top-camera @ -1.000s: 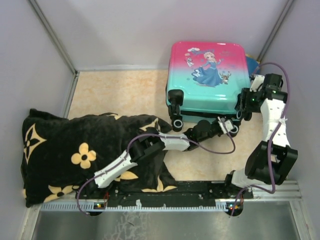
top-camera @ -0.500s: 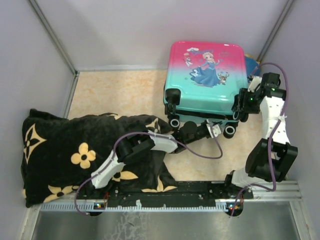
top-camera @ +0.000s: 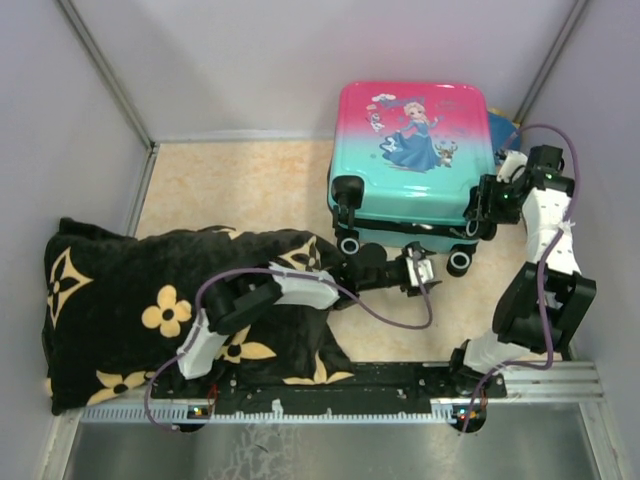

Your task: Pack the luggage

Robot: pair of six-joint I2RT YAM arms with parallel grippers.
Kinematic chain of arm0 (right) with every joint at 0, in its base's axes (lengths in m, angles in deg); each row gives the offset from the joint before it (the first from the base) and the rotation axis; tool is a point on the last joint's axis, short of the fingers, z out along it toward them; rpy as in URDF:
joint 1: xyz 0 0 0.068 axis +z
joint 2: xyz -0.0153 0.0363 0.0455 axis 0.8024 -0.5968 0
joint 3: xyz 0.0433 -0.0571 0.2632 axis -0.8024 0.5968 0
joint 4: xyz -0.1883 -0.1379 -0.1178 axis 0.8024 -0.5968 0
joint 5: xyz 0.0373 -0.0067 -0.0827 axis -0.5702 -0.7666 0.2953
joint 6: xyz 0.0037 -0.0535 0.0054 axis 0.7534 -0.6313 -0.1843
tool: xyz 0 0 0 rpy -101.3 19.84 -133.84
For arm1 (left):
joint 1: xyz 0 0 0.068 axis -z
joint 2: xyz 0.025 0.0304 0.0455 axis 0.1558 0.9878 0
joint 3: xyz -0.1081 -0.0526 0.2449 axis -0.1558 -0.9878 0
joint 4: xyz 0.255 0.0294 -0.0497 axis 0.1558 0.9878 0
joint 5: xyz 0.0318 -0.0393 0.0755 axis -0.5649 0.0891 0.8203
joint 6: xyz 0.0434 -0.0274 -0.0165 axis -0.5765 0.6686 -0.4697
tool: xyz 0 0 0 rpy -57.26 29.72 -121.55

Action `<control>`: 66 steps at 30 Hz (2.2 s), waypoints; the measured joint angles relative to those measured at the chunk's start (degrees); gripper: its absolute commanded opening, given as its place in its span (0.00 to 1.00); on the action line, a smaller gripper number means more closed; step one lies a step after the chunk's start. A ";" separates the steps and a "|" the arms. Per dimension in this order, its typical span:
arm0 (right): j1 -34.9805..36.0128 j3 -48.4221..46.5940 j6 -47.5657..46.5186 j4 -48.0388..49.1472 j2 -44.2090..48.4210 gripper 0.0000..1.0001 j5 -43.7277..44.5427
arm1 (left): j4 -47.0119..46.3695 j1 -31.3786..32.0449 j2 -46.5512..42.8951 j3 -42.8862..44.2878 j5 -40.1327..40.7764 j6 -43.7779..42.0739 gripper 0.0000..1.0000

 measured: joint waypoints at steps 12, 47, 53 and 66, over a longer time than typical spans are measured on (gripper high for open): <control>-3.13 -9.53 -6.58 -10.71 -3.63 0.00 -6.88 | 10.03 -14.56 -29.22 -9.92 -11.10 6.01 0.73; -5.46 -6.23 -12.02 -11.69 -0.81 0.95 -8.35 | 28.41 -27.02 -31.76 -5.62 -2.21 5.95 0.85; -14.10 -6.29 -15.08 -14.36 0.90 0.95 -16.28 | 31.58 -30.36 -31.78 -3.80 -2.29 8.13 0.88; -22.49 -9.07 -0.87 0.07 -8.59 0.64 -16.22 | 36.89 -40.24 -29.29 4.28 -2.89 12.90 0.80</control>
